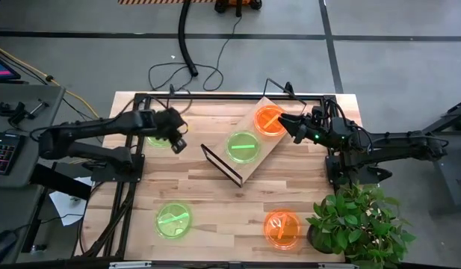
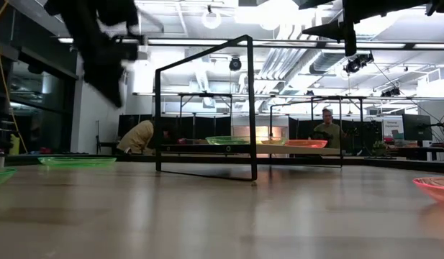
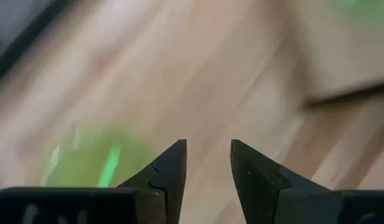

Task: Place and stack plates onto a shelf
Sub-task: Stack the top green plate on top of the green plate on the shelf

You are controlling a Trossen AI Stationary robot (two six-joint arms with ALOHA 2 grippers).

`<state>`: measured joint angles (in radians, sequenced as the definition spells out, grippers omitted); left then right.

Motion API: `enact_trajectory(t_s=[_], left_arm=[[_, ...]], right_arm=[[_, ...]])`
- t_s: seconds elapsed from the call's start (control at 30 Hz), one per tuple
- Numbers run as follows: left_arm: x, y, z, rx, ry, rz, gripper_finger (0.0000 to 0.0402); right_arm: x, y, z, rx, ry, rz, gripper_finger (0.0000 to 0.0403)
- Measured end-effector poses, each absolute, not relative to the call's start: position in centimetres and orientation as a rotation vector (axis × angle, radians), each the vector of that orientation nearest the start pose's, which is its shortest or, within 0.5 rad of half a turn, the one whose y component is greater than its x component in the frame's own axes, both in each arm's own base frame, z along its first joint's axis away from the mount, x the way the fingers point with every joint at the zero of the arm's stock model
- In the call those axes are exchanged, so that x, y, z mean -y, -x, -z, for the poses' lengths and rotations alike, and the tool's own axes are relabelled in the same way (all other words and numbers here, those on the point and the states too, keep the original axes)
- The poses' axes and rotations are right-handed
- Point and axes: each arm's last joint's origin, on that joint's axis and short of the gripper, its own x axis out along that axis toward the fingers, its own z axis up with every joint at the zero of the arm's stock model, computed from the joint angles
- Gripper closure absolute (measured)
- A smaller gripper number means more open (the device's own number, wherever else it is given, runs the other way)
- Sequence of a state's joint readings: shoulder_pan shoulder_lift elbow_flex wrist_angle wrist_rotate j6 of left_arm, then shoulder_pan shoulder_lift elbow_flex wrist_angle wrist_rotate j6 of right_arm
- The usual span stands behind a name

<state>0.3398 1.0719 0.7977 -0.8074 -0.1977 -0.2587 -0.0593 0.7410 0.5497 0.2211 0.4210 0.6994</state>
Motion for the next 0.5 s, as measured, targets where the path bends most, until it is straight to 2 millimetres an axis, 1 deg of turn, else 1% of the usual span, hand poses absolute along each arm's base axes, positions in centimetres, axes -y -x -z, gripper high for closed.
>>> enact_trajectory(t_s=[0.1, 0.2, 0.37, 0.5], left_arm=[[-6.8, -17.5, -22.1, -1.175, 0.354, -0.67, 0.0287], [-7.0, -17.8, -20.3, -1.274, 0.335, -0.712, 0.0287], [-7.6, -18.7, -18.1, -1.359, 0.275, -0.782, 0.0287], [-7.8, -19.3, -16.7, -1.402, 0.33, -0.843, 0.0287]], right_arm=[[2.2, -17.0, -29.7, 0.196, -0.691, 0.45, 0.0187], [2.2, -17.0, -29.7, 0.197, -0.691, 0.45, 0.0187], [2.2, -17.0, -29.7, 0.197, -0.691, 0.45, 0.0187], [2.2, -17.0, -29.7, 0.197, -0.691, 0.45, 0.0187]])
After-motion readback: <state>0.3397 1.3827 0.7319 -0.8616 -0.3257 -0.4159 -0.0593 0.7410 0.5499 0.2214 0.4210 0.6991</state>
